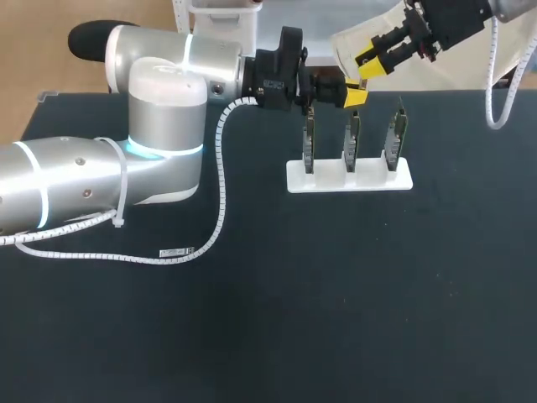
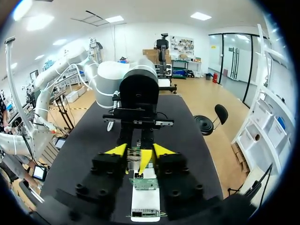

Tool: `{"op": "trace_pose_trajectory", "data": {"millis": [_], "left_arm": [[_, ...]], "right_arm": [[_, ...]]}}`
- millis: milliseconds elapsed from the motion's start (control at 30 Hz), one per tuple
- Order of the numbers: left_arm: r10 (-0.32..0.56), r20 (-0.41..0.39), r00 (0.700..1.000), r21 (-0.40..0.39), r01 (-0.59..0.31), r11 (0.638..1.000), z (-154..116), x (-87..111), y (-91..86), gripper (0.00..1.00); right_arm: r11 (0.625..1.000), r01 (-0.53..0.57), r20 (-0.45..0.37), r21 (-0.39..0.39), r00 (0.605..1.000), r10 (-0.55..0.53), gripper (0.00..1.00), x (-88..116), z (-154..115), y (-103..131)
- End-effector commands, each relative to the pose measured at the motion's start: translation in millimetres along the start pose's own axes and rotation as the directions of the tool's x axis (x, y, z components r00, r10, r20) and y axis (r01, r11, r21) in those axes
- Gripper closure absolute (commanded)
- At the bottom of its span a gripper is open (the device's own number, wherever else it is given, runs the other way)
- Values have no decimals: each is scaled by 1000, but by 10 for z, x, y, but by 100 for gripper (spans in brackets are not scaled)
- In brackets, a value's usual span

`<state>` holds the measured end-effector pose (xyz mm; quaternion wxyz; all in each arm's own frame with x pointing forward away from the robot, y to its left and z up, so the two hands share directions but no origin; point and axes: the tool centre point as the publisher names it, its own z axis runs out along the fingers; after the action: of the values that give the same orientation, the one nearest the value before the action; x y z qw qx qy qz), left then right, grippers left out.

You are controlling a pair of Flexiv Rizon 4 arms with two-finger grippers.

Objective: Pick up the optical module with the left hand, and insert it into the network port with the right hand.

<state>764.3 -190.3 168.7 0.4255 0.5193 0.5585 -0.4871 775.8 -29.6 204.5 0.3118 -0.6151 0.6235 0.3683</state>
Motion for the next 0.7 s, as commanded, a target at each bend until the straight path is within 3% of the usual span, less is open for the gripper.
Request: {"op": "trace_pose_trajectory", "data": {"millis": [33,333,367,400,700], "left_arm": [[0,0,1000,1,0,1000,8,-3,-17,100],[0,0,1000,1,0,1000,8,-3,-17,100],[0,0,1000,1,0,1000,8,-3,-17,85],[0,0,1000,1,0,1000,8,-3,-17,0],[0,0,1000,1,0,1000,8,-3,-17,0]], "right_arm": [[1000,2,-3,12,1000,-2,100,6,6,25],[1000,4,-2,9,1000,-4,100,10,16,18],[1000,4,-1,9,1000,-4,100,10,17,17],[1000,5,-1,8,1000,-5,100,10,17,17],[1000,8,-3,14,1000,-8,100,9,15,5]]}}
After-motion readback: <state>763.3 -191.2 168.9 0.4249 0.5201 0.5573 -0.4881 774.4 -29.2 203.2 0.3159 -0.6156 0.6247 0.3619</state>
